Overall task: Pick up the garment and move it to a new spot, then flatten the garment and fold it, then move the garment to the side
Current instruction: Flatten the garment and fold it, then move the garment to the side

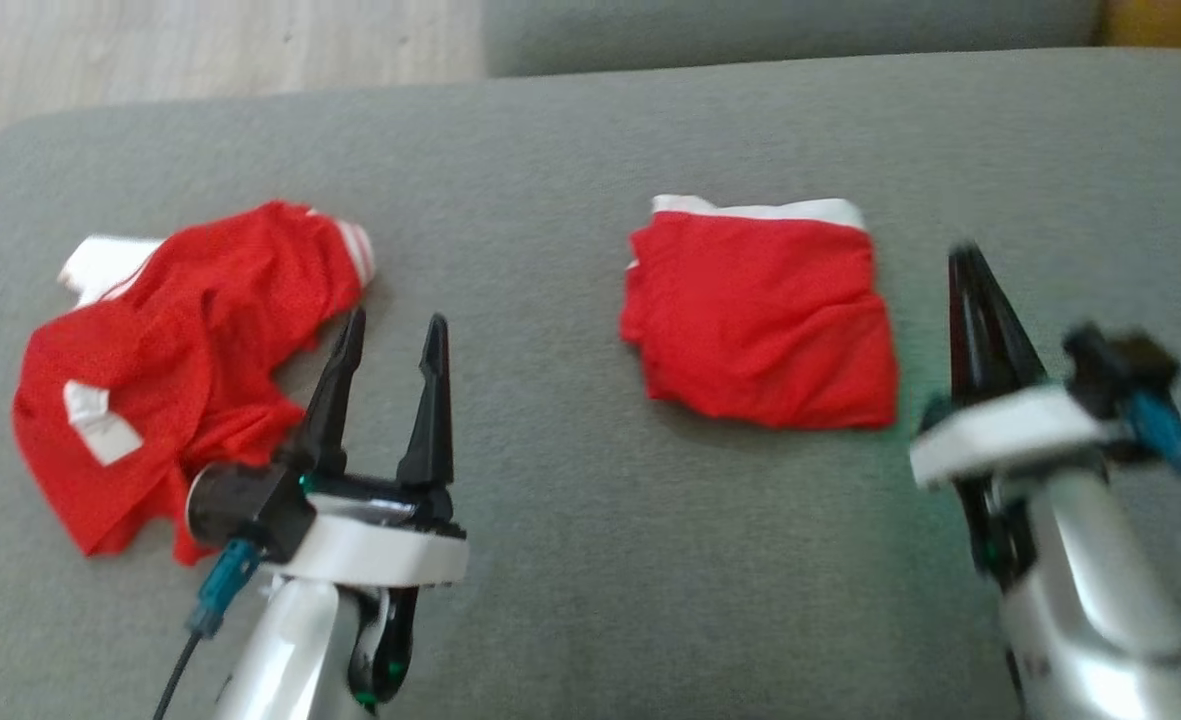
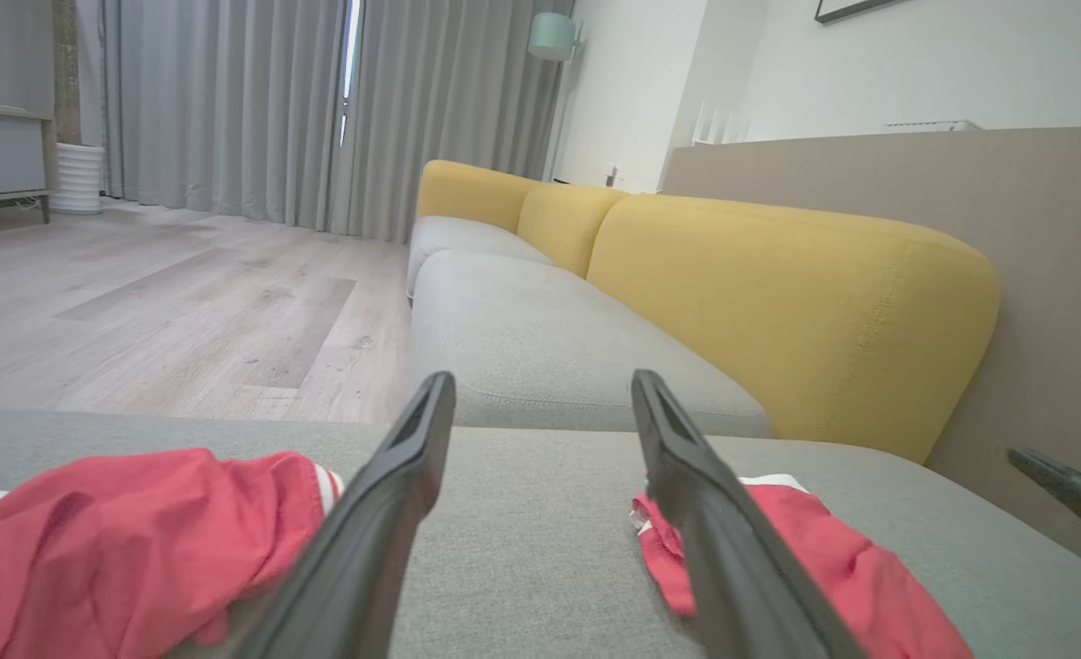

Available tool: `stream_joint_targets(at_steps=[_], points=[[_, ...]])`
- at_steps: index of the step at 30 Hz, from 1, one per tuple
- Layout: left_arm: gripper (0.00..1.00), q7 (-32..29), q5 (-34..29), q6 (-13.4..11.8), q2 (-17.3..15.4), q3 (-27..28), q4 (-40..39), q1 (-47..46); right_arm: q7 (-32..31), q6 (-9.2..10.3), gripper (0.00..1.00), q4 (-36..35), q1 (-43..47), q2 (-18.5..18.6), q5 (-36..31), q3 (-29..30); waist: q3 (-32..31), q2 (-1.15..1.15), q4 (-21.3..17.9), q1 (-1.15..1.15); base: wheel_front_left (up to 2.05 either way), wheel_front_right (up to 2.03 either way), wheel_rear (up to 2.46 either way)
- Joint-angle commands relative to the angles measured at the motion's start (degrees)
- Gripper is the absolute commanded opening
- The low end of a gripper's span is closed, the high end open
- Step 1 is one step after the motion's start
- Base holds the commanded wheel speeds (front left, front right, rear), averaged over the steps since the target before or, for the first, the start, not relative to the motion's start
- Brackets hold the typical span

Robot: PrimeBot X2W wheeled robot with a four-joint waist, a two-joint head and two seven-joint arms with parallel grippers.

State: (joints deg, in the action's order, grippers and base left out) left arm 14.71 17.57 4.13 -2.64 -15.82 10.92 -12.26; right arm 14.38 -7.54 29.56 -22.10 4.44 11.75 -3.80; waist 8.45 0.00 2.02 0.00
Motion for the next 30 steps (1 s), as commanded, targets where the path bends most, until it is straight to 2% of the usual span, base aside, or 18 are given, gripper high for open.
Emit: stream_joint_targets(at_steps=[1, 4, 12, 23, 30], points=[[1.00, 0.3, -0.5, 0.4, -0.2, 2.4, -1.8, -0.4, 0.6, 0.05, 1.00, -3.6, 1.6, -1.0, -0.7, -0.3, -1.6, 0.00, -2.0, 0.00, 0.00, 0.00, 0.00], [1.00, 0.3, -0.4, 0.5, -0.2, 2.7, -1.8, 0.5, 0.6, 0.05, 1.00, -6.8, 6.2, -1.4, -0.8, 1.4, -2.5, 0.00, -3.2, 0.00, 0.00, 0.00, 0.00], [1.00, 0.3, -0.5, 1.0, -0.2, 3.5, -1.3, 2.8, 0.6, 0.05, 1.00, -11.6, 12.4, -1.5, 2.7, 0.2, -3.6, 0.00, -4.0, 0.00, 0.00, 0.00, 0.00], [1.00, 0.3, -0.6, 1.1, -0.2, 3.0, -1.5, 3.3, 0.6, 0.05, 1.00, -12.0, 11.6, -1.6, 1.0, 1.0, -3.2, 0.00, -2.6, 0.00, 0.00, 0.00, 0.00], [1.00, 0.3, -0.9, 1.2, -0.2, 1.9, -1.7, 2.1, -1.2, 0.05, 1.00, -7.1, 7.1, -1.6, -1.6, 2.7, -0.1, 0.00, -0.3, 0.00, 0.00, 0.00, 0.00]])
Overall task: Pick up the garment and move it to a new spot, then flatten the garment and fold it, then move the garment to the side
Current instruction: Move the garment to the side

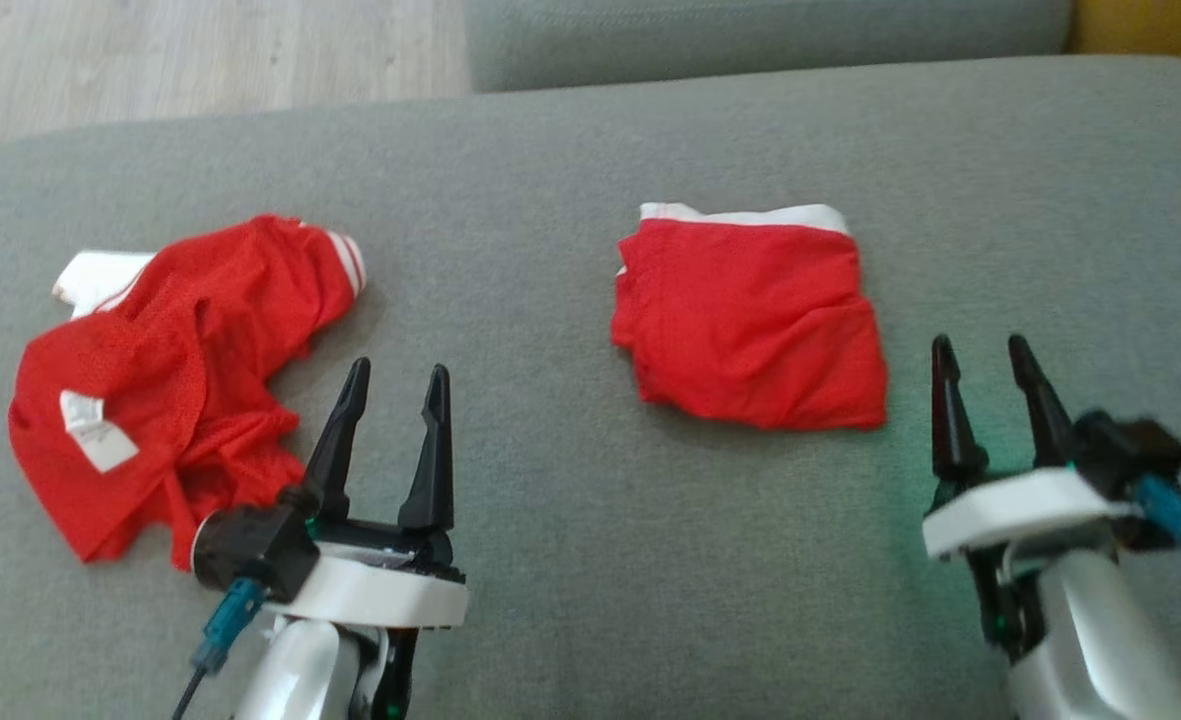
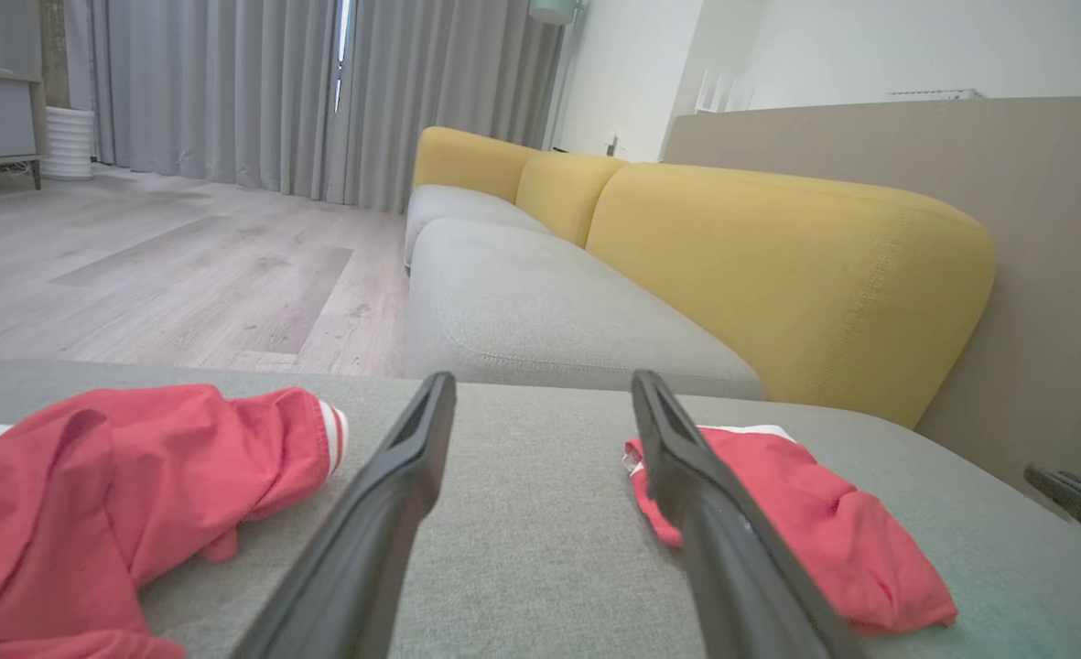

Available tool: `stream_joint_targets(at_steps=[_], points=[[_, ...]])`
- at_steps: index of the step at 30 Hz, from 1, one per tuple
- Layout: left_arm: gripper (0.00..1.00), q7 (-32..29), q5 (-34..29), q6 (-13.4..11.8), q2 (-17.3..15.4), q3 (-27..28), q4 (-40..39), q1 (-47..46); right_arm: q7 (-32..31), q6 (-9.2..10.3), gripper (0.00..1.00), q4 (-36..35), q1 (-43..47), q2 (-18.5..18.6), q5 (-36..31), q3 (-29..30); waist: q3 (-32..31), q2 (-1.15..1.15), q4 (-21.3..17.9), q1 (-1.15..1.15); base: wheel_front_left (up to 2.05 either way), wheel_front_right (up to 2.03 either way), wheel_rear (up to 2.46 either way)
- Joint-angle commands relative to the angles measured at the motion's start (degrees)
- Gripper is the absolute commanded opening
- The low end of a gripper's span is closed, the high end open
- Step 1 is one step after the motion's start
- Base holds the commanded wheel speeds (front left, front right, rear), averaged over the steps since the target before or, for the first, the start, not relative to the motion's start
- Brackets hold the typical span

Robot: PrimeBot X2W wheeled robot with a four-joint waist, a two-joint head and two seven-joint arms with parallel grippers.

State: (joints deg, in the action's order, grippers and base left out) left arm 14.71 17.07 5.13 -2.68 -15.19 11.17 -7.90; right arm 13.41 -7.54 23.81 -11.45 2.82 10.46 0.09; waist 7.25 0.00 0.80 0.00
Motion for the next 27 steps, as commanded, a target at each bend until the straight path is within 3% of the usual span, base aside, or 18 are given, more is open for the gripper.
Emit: stream_joint_targets(at_steps=[1, 18, 19, 20, 21, 27], points=[[1.00, 0.3, -0.4, 0.2, -0.2, 1.1, -1.9, -2.6, -1.0, 0.05, 1.00, -0.4, -4.5, 0.1, -0.5, -0.8, 1.7, 0.00, 1.4, 0.00, 0.00, 0.00, 0.00], [1.00, 0.3, 0.5, 0.1, -0.2, -1.5, -1.6, -7.0, -12.0, 0.05, 1.00, 23.2, -19.1, 0.1, 3.3, -1.8, 7.8, 0.00, 7.0, 0.00, 0.00, 0.00, 0.00], [1.00, 0.3, 0.5, 0.0, -0.2, -1.5, -1.6, -7.1, -11.8, 0.05, 0.93, 24.3, -19.5, 0.1, 3.5, -2.2, 7.8, 0.00, 7.0, 0.00, 0.00, 0.00, 0.00], [1.00, 0.3, 0.4, 0.0, -0.2, -1.5, -1.5, -7.1, -11.5, 0.05, 0.25, 25.2, -19.9, 0.1, 3.6, -2.7, 7.8, 0.00, 7.0, 0.00, 0.00, 0.00, 0.00], [1.00, 0.3, 0.4, 0.0, -0.2, -1.4, -1.5, -7.1, -10.8, 0.05, 0.00, 25.9, -20.3, 0.1, 3.5, -3.1, 7.7, 0.00, 6.9, 0.00, 0.00, 0.00, 0.00], [1.00, 0.3, 0.0, -0.1, -0.2, -1.3, -1.8, -7.2, -4.4, 0.05, 0.00, 26.5, -22.8, 0.1, -3.7, -3.6, 6.7, 0.00, 4.7, 0.00, 0.00, 0.00, 0.00]])
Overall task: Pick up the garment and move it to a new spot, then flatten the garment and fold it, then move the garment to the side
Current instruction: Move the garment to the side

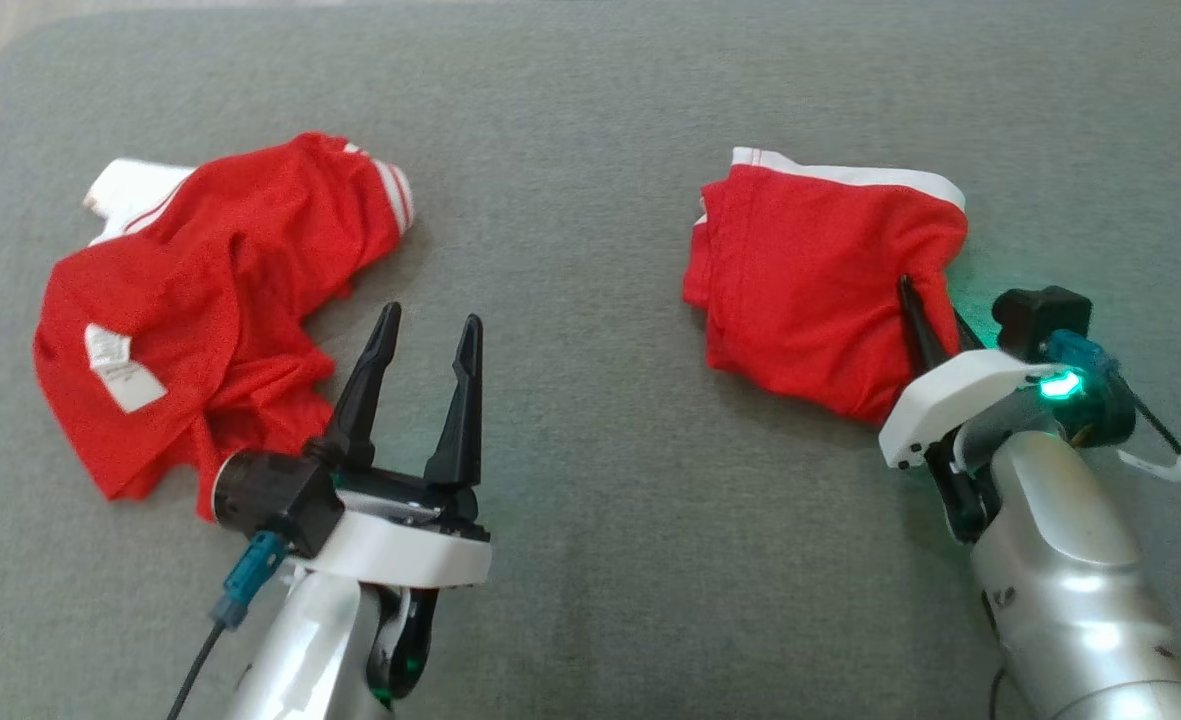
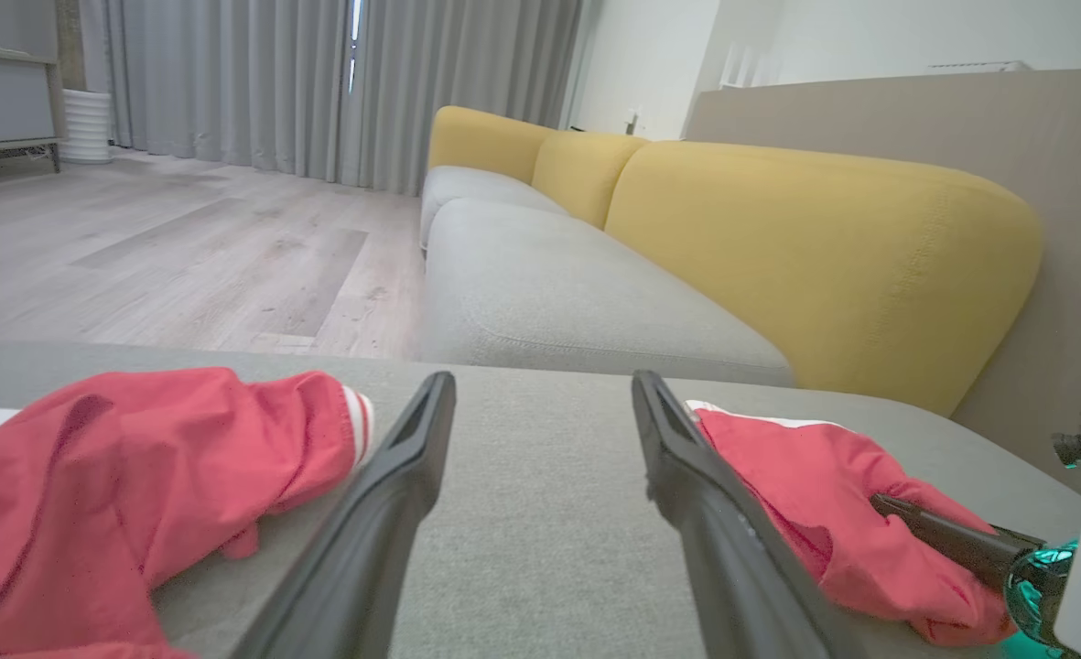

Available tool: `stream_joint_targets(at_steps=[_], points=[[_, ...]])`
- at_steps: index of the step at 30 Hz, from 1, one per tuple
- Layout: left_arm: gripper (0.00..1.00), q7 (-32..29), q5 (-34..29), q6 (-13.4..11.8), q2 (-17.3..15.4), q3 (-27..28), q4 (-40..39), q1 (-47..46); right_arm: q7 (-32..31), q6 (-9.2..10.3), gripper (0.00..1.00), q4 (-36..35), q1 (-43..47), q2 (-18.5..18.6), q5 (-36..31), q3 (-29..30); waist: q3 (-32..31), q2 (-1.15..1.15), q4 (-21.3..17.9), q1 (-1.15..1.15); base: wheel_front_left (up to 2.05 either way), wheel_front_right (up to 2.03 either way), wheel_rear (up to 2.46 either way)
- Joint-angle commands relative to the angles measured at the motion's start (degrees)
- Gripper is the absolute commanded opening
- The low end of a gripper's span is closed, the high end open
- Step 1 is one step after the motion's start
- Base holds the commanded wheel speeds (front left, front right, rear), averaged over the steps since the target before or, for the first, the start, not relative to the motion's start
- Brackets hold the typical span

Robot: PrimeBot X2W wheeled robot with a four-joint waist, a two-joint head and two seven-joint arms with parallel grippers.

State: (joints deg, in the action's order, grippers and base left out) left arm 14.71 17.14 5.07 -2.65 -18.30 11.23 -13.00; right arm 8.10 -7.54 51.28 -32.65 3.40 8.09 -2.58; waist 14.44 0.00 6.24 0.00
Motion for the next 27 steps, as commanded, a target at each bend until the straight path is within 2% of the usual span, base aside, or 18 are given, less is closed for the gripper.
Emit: stream_joint_targets(at_steps=[1, 5, 10, 16, 21, 27], points=[[1.00, 0.3, -0.1, -0.1, -0.2, 1.8, -1.9, -2.1, 1.6, 0.05, 0.00, -1.2, -1.9, -0.3, -2.9, -0.8, -0.7, 0.00, -1.2, 0.00, 0.00, 0.00, 0.00], [1.00, 0.3, 0.1, -0.2, -0.2, 0.6, -2.6, -2.6, 2.7, 0.05, 0.00, -3.3, -2.9, 1.8, -8.0, -1.5, -1.3, 0.00, -3.1, 0.00, 0.00, 0.00, 0.00], [1.00, 0.3, 1.0, -0.8, -0.2, -2.5, -3.5, -4.6, 0.4, 0.05, 0.00, -6.3, -4.0, 8.0, -10.3, -5.0, -1.2, 0.00, -4.9, 0.00, 0.00, 0.00, 0.00], [1.00, 0.3, 1.8, -2.0, -0.2, -6.5, -4.7, -7.1, -3.3, 0.05, 0.00, -8.3, -4.6, 18.9, -7.0, -10.8, -0.1, 0.00, -5.5, 0.00, 0.00, 0.00, 0.00], [1.00, 0.3, 1.8, -2.3, -0.2, -7.7, -5.0, -8.0, -4.6, 0.05, 0.00, -7.8, -5.3, 27.4, -3.2, -13.6, 1.2, 0.00, -4.5, 0.00, 0.00, 0.00, 0.00], [1.00, 0.3, 1.4, -2.1, -0.2, -6.9, -5.0, -8.2, -5.2, 0.05, 0.00, -6.0, -6.2, 32.8, -1.3, -13.8, 2.4, 0.00, -3.3, 0.00, 0.00, 0.00, 0.00]])
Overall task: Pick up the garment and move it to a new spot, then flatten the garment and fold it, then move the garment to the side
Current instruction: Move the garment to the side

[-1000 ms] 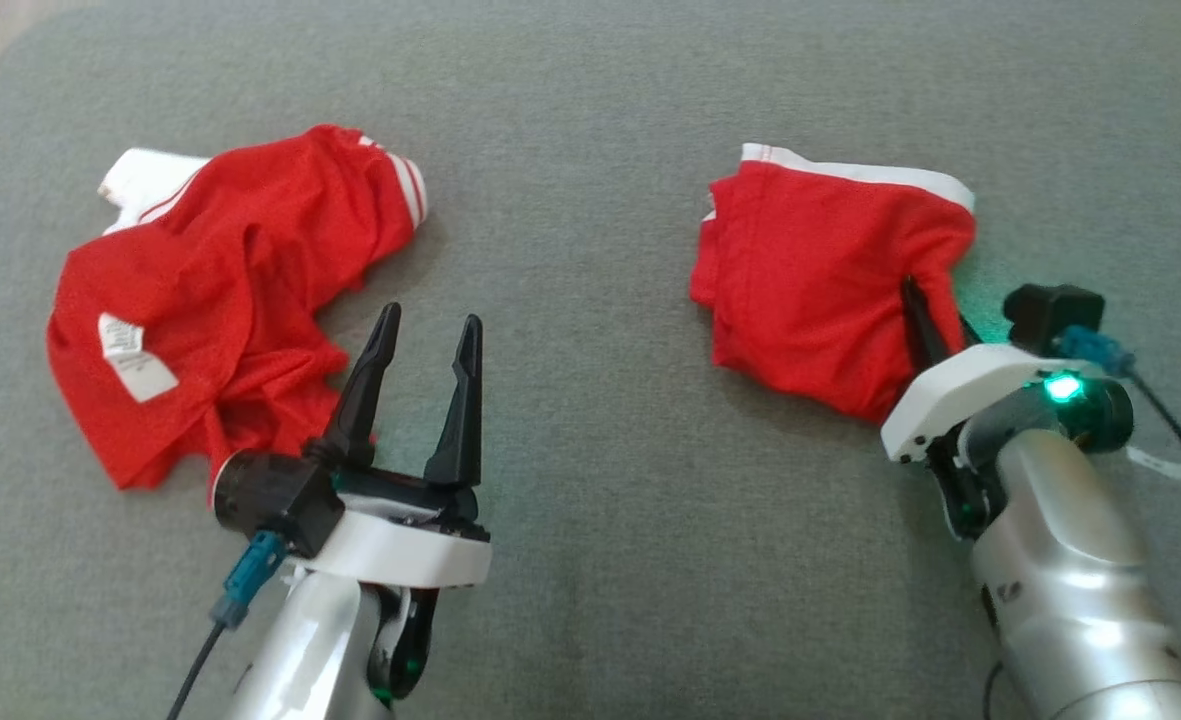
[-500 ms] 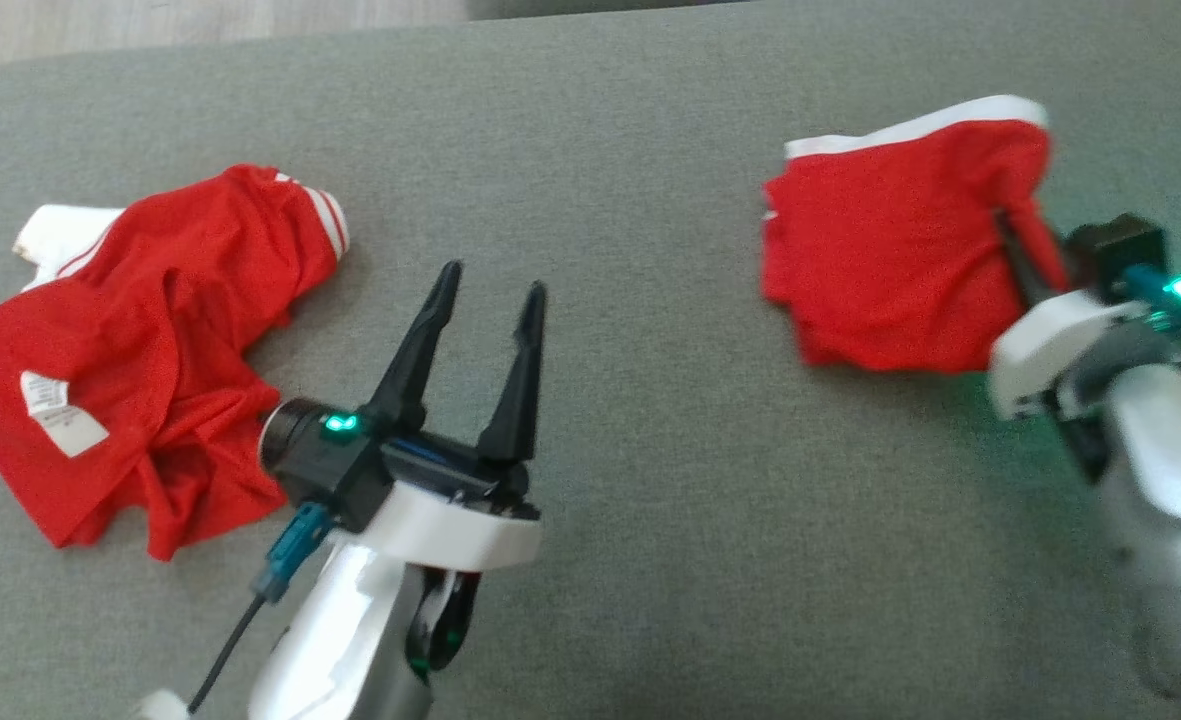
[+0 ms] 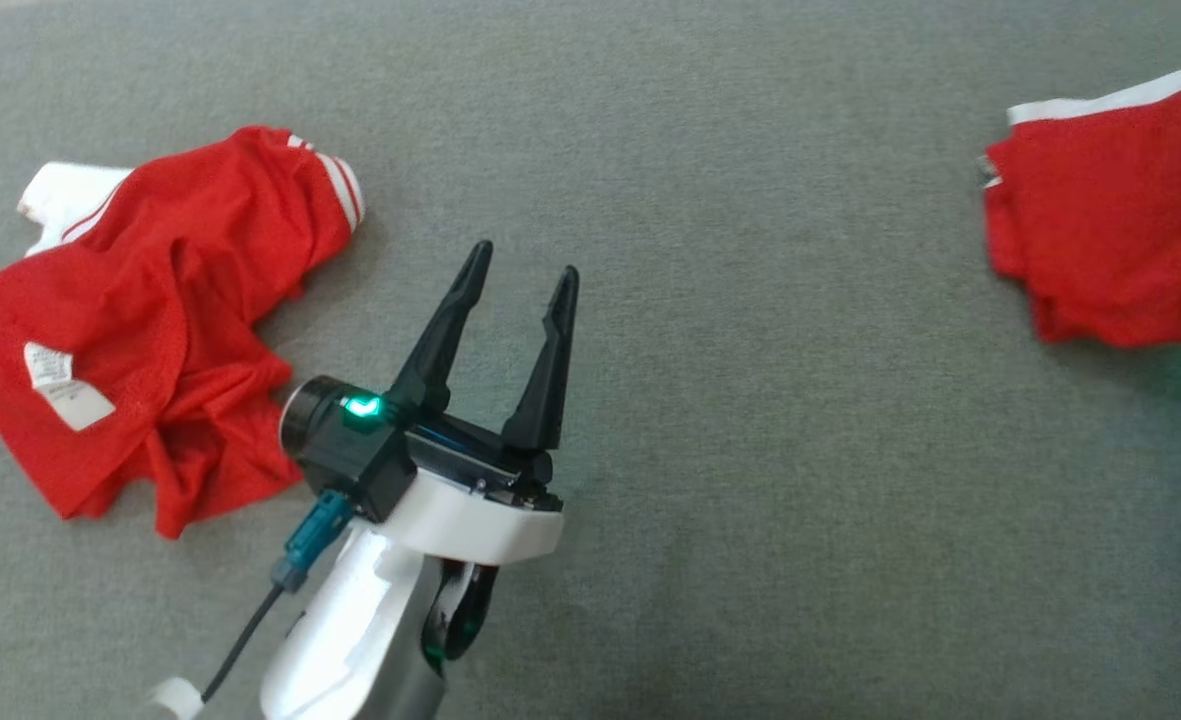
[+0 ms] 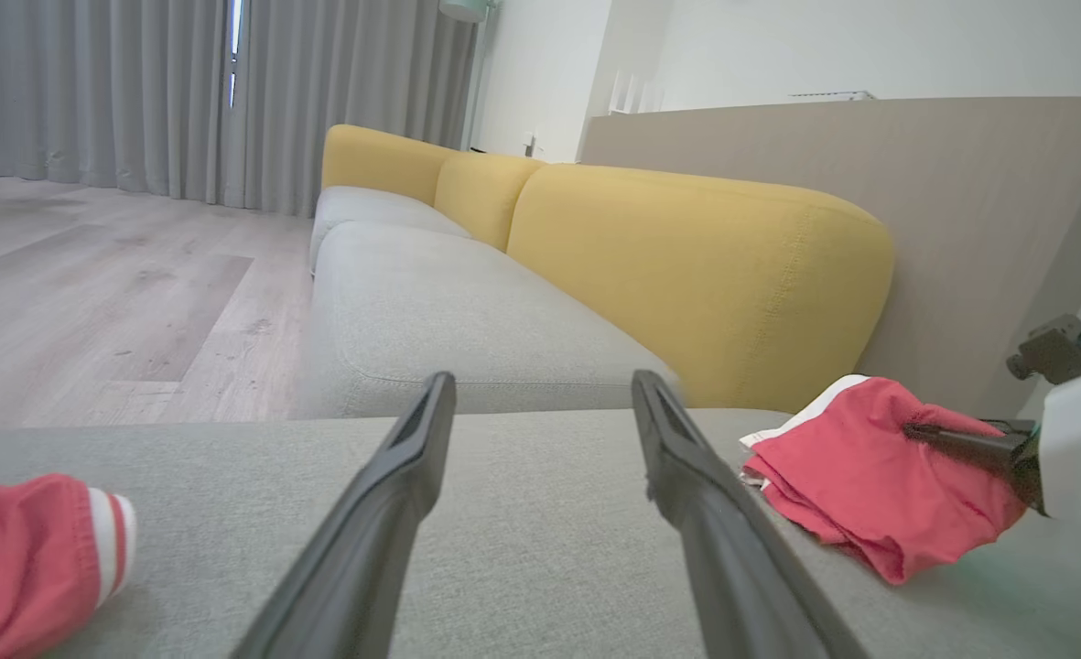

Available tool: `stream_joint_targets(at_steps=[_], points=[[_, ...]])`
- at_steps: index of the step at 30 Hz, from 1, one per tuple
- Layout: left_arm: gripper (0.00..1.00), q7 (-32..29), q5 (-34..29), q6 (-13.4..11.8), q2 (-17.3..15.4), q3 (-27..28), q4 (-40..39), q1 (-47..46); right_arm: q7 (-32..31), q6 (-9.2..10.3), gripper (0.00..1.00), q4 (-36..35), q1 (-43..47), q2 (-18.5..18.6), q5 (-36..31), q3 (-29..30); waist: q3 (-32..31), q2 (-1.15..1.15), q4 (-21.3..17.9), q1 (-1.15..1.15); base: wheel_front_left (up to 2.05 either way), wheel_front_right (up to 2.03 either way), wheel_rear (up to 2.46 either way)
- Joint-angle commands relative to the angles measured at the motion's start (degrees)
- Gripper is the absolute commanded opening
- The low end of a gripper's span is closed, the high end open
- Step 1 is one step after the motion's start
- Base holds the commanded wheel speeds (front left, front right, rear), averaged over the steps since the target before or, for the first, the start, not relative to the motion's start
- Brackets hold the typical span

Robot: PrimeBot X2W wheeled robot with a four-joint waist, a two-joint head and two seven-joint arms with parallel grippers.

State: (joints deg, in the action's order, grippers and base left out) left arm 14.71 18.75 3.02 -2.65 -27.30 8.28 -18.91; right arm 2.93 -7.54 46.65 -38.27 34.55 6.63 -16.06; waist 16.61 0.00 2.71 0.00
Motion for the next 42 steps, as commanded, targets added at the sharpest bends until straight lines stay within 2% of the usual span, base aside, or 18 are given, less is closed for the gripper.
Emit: stream_joint_targets(at_steps=[1, 5, 12, 13, 14, 22, 28, 35, 39, 40, 42], points=[[1.00, 0.3, -0.3, 0.0, -0.2, 2.3, -2.0, -2.3, -0.1, 0.05, 0.00, -1.0, -0.7, 2.3, 0.3, -0.1, 0.4, 0.00, 0.5, 0.00, 0.00, 0.00, 0.00], [1.00, 0.3, -0.7, 0.3, -0.2, 3.3, -2.1, -2.2, -0.1, 0.05, 0.00, 0.7, -1.5, 4.0, 0.1, 1.7, 1.0, 0.00, 1.3, 0.00, 0.00, 0.00, 0.00], [1.00, 0.3, -0.8, 0.6, -0.2, 4.2, -2.0, -2.0, 0.1, 0.05, 0.00, 3.4, -2.4, 4.3, -1.1, 4.4, 1.3, 0.00, 1.7, 0.00, 0.00, 0.00, 0.00], [1.00, 0.3, -0.8, 0.6, -0.2, 4.3, -2.0, -2.0, 0.3, 0.05, 0.37, 3.6, -2.5, 4.2, -1.3, 4.8, 1.3, 0.00, 1.7, 0.00, 0.00, 0.00, 0.00], [1.00, 0.3, -0.9, 0.6, -0.2, 4.4, -1.9, -1.9, 0.6, 0.05, 1.00, 3.9, -2.7, 4.1, -1.6, 5.5, 1.2, 0.00, 1.6, 0.00, 0.00, 0.00, 0.00], [1.00, 0.3, -1.0, 0.7, -0.2, 6.4, -1.4, -1.0, 3.6, 0.05, 1.00, 4.5, -3.9, 1.0, -2.2, 9.3, -1.4, 0.00, 0.7, 0.00, 0.00, 0.00, 0.00], [1.00, 0.3, -1.3, 0.6, -0.2, 9.6, -1.6, 1.2, 6.1, 0.05, 1.00, 0.1, -4.8, -3.7, -1.1, 9.3, -5.6, 0.00, -0.4, 0.00, 0.00, 0.00, 0.00], [1.00, 0.3, -2.3, 0.6, -0.2, 13.5, -2.3, 5.1, 5.9, 0.05, 1.00, -12.7, -3.3, -10.7, 3.5, 8.9, -11.4, 0.00, -1.1, 0.00, 0.00, 0.00, 0.00], [1.00, 0.3, -3.0, 0.9, -0.2, 15.4, -3.0, 7.2, 4.0, 0.05, 1.00, -22.7, -0.2, -15.2, 5.2, 10.1, -13.6, 0.00, -1.1, 0.00, 0.00, 0.00, 0.00], [1.00, 0.3, -3.0, 0.9, -0.2, 15.4, -3.0, 7.2, 4.0, 0.05, 1.00, -22.7, -0.2, -15.2, 5.2, 10.1, -13.6, 0.00, -1.1, 0.00, 0.00, 0.00, 0.00], [1.00, 0.3, -3.3, 1.1, -0.2, 16.0, -3.2, 8.2, 2.9, 0.05, 1.00, -27.4, 2.3, -17.9, 5.6, 11.1, -14.4, 0.00, -1.1, 0.00, 0.00, 0.00, 0.00]])
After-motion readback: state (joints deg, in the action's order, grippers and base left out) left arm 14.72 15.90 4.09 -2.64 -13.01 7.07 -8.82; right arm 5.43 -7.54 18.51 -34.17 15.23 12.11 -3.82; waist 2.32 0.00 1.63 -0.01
